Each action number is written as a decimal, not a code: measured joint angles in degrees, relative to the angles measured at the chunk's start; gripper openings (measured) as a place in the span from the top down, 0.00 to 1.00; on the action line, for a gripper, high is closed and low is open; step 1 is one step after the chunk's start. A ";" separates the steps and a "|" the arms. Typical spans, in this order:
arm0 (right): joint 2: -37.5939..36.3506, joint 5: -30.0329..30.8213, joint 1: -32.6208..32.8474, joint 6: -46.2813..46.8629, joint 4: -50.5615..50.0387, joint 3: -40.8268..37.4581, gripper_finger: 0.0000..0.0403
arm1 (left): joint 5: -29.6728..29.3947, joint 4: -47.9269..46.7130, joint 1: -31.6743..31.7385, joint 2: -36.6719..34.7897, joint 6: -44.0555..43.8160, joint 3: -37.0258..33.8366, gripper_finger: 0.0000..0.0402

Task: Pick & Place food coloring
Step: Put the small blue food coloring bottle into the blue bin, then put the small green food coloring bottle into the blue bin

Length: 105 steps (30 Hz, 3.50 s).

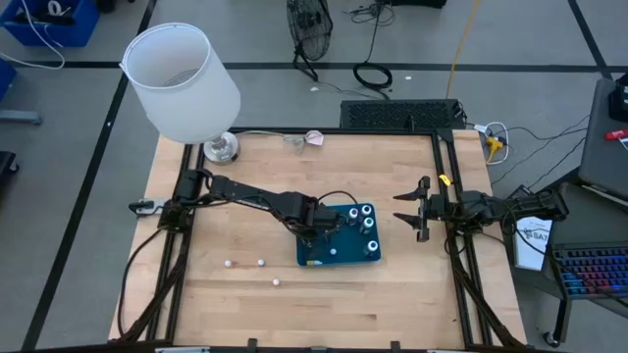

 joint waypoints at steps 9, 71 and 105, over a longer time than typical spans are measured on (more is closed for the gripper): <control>0.00 0.01 0.00 0.02 0.00 -0.02 0.47 | 0.95 -0.93 0.11 -2.25 0.50 0.02 0.58; 0.04 0.01 0.02 0.02 0.00 -0.01 0.47 | 3.42 -0.10 -18.78 -13.56 -36.57 -24.17 0.58; 0.04 0.01 0.00 0.00 0.00 0.00 0.47 | -0.15 1.43 -18.77 -14.11 -32.15 -23.69 0.83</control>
